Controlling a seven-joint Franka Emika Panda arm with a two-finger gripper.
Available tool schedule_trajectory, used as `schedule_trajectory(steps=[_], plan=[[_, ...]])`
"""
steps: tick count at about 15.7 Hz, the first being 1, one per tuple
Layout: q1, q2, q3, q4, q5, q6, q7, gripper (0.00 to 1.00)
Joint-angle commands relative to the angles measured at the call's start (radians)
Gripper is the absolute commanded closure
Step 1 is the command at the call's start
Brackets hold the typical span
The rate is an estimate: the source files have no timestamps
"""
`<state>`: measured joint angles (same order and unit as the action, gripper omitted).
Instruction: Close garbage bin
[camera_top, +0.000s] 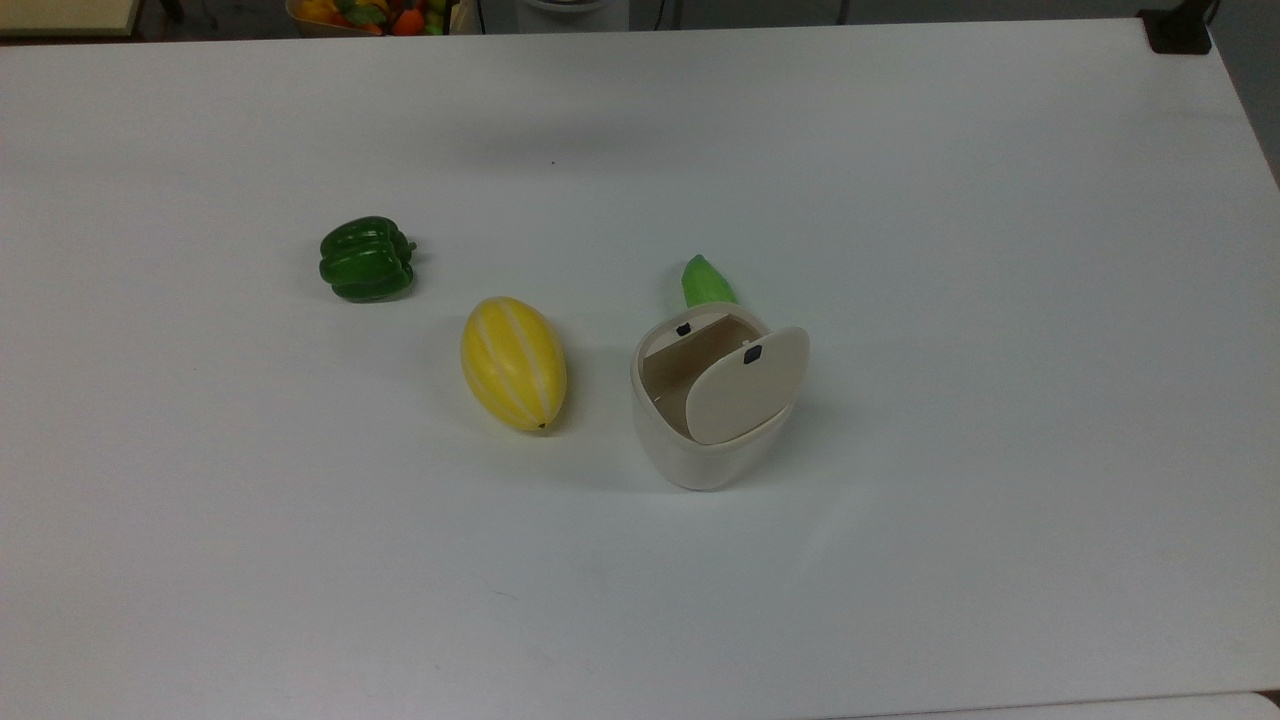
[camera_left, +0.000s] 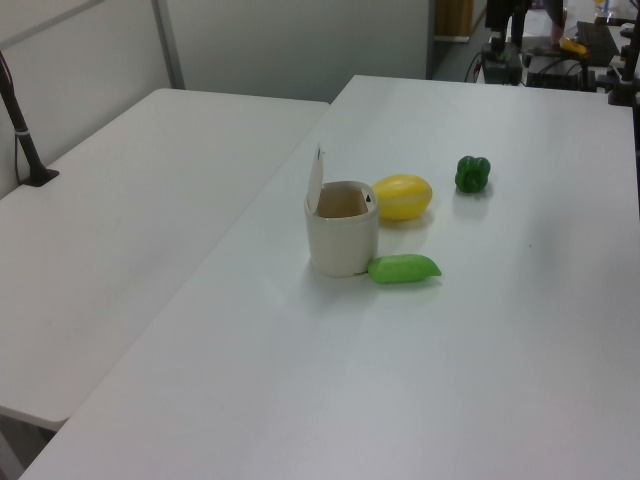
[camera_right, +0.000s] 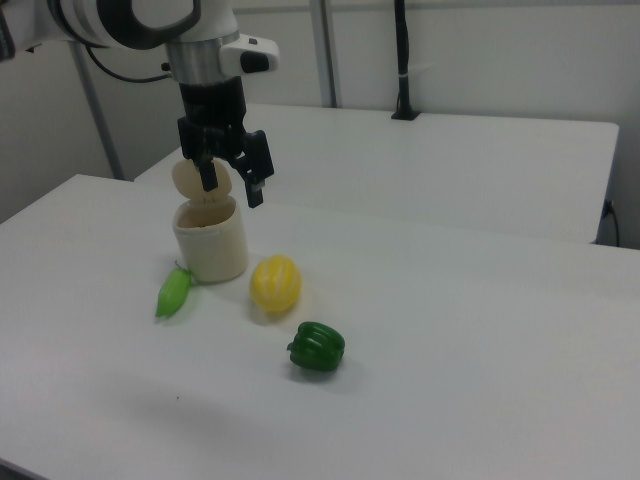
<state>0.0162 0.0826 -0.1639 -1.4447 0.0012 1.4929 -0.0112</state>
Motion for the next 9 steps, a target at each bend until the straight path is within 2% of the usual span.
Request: schedule_trajectory(steps=[1, 9], plan=[[0.004, -0.024, -0.002, -0.013, -0.013, -0.026, 0.017, 0.0], [0.005, -0.02, 0.001, -0.016, -0.013, -0.026, 0.043, 0.0]])
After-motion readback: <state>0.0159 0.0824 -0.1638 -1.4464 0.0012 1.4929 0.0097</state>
